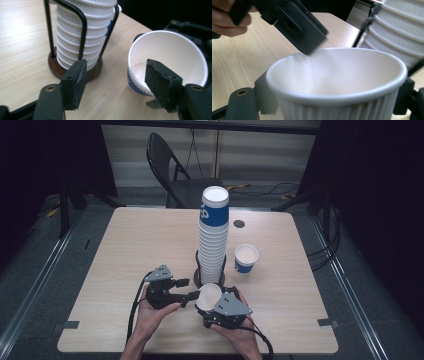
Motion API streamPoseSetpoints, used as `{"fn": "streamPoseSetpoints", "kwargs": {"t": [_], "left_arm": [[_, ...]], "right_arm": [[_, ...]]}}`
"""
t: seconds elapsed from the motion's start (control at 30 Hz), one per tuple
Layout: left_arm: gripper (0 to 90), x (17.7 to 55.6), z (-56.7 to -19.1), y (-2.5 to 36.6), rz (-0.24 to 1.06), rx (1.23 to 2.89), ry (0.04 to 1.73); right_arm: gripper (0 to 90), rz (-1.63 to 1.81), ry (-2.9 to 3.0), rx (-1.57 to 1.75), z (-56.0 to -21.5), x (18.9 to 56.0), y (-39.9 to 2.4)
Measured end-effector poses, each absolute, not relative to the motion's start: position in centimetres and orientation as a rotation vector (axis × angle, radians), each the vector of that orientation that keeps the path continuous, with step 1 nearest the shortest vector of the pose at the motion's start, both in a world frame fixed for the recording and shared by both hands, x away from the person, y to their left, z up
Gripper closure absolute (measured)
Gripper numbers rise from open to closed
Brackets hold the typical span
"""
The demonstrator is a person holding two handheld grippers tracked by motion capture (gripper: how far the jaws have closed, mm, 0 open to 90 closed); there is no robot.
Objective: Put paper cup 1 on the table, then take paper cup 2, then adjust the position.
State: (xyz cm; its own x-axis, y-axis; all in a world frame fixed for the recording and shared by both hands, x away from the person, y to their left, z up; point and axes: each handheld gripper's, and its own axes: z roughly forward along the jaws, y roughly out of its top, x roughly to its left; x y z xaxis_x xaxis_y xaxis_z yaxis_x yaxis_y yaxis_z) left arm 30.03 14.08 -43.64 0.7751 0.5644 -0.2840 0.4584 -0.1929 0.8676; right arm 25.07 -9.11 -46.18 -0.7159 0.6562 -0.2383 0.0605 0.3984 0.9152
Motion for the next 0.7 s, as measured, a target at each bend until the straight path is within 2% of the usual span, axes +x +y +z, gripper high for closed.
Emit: {"fn": "streamPoseSetpoints", "kwargs": {"t": [0.13, 0.47, 0.7], "left_arm": [[29.6, 29.8, -43.9, 14.7, 0.174, 1.809, 0.793], [28.5, 29.1, -45.2, 16.2, 0.283, 1.755, 0.797], [25.2, 28.6, -46.5, 17.0, 0.308, 1.732, 0.829]], "right_arm": [[17.9, 1.325, 2.061, 0.666, -46.4, 25.5, -10.2], [18.0, 1.367, 1.997, 0.804, -46.5, 26.1, -12.8], [18.0, 1.38, 1.948, 0.871, -46.2, 26.7, -14.5]]}}
